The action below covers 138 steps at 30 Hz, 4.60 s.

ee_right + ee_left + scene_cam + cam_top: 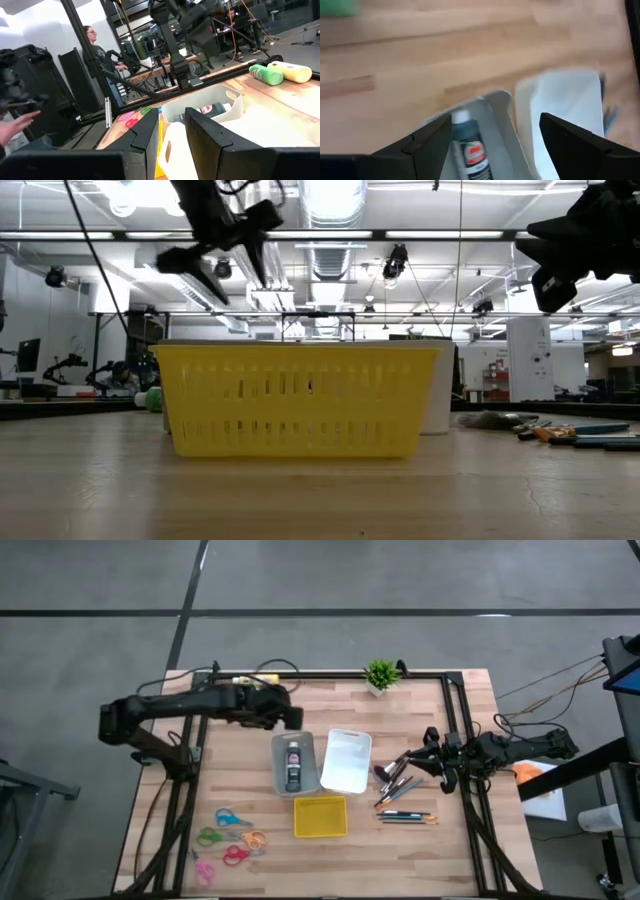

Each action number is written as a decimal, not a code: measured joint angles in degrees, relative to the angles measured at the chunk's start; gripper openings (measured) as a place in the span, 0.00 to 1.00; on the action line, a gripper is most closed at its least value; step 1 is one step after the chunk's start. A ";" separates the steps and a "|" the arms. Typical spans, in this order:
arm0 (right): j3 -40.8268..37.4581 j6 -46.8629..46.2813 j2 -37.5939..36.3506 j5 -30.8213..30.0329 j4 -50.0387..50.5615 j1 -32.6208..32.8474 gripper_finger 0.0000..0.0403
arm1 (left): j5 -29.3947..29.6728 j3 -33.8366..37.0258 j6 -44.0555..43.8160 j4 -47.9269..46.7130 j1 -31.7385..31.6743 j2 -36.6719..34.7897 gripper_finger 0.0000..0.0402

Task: Pick & Place Paint Supplies
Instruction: Put the green paint bottle into the gray bin

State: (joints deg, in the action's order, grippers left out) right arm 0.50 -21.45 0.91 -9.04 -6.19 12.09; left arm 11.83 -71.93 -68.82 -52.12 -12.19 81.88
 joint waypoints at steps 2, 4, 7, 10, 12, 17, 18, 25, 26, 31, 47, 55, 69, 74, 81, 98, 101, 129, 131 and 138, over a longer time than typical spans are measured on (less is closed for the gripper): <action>0.01 0.00 0.00 0.02 0.03 0.01 0.23 | 2.56 0.17 -12.64 -4.10 -0.22 -1.76 0.76; -0.01 0.00 0.00 0.00 0.01 -0.01 0.23 | 3.30 0.25 -28.85 -10.48 -0.23 -2.87 0.76; -0.01 0.00 0.02 -0.01 0.00 -0.01 0.23 | 3.07 0.74 -49.59 -18.02 -0.04 -3.80 0.76; -0.01 0.00 -0.01 -0.01 0.01 -0.01 0.23 | 3.39 1.91 -58.12 -20.38 -0.21 -4.18 0.76; 0.00 0.00 -0.04 0.02 0.01 0.01 0.23 | 5.08 2.52 -57.24 -20.65 -1.28 -4.19 0.76; -0.01 0.00 -0.04 0.00 0.01 -0.01 0.23 | 10.48 4.76 -54.10 -20.34 -4.60 -4.21 0.76; 0.00 0.00 -0.02 0.02 0.03 0.01 0.23 | 10.83 5.43 -54.02 -20.30 -5.39 -4.21 0.76; -0.01 0.00 -0.02 0.01 0.02 0.01 0.23 | 11.76 10.16 -53.99 -15.68 -11.36 -4.21 0.76; 0.01 0.00 -0.02 0.01 0.01 -0.01 0.23 | 11.86 10.68 -53.99 -14.82 -12.34 -4.21 0.76; -0.01 0.00 -0.02 0.02 0.01 0.00 0.23 | 12.80 12.85 -51.60 -10.89 -17.27 -4.21 0.76; -0.01 0.00 -0.02 0.00 0.01 0.00 0.23 | 14.37 14.24 -49.65 1.67 -21.93 -4.14 0.76; -0.01 0.00 -0.02 0.00 0.02 -0.01 0.23 | 14.73 14.24 -55.30 1.53 -22.15 -4.14 0.76; 0.01 0.00 -0.02 0.00 0.03 0.01 0.23 | 11.72 21.63 -70.59 8.45 -22.27 -4.10 0.76; -0.01 0.00 -0.02 0.02 0.01 0.01 0.23 | 12.18 28.15 -68.83 20.17 -23.72 -4.10 0.76; 0.00 0.00 -0.02 0.02 0.02 0.01 0.23 | 10.02 34.03 -68.62 32.10 -26.95 -4.10 0.76; 0.01 0.00 -0.02 0.02 0.02 0.00 0.23 | -3.07 31.68 -61.58 32.47 -36.62 1.52 0.76; -0.01 0.00 -0.02 0.00 0.01 -0.01 0.23 | -2.99 30.20 -61.46 32.61 -36.67 3.44 0.76; -0.01 0.00 0.00 0.01 0.03 -0.01 0.23 | -11.50 29.21 -61.62 31.30 -37.82 7.97 0.69; -0.01 0.00 0.00 0.00 0.01 -0.01 0.23 | -11.51 29.21 -61.63 31.30 -37.82 7.97 0.64; 0.01 0.00 0.00 0.00 0.01 0.01 0.23 | -11.89 29.19 -61.59 31.30 -37.78 7.92 0.49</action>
State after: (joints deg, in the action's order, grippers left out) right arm 0.51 -21.45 0.91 -9.04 -6.17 12.10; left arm -0.05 -42.74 -130.41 -20.82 -49.98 89.80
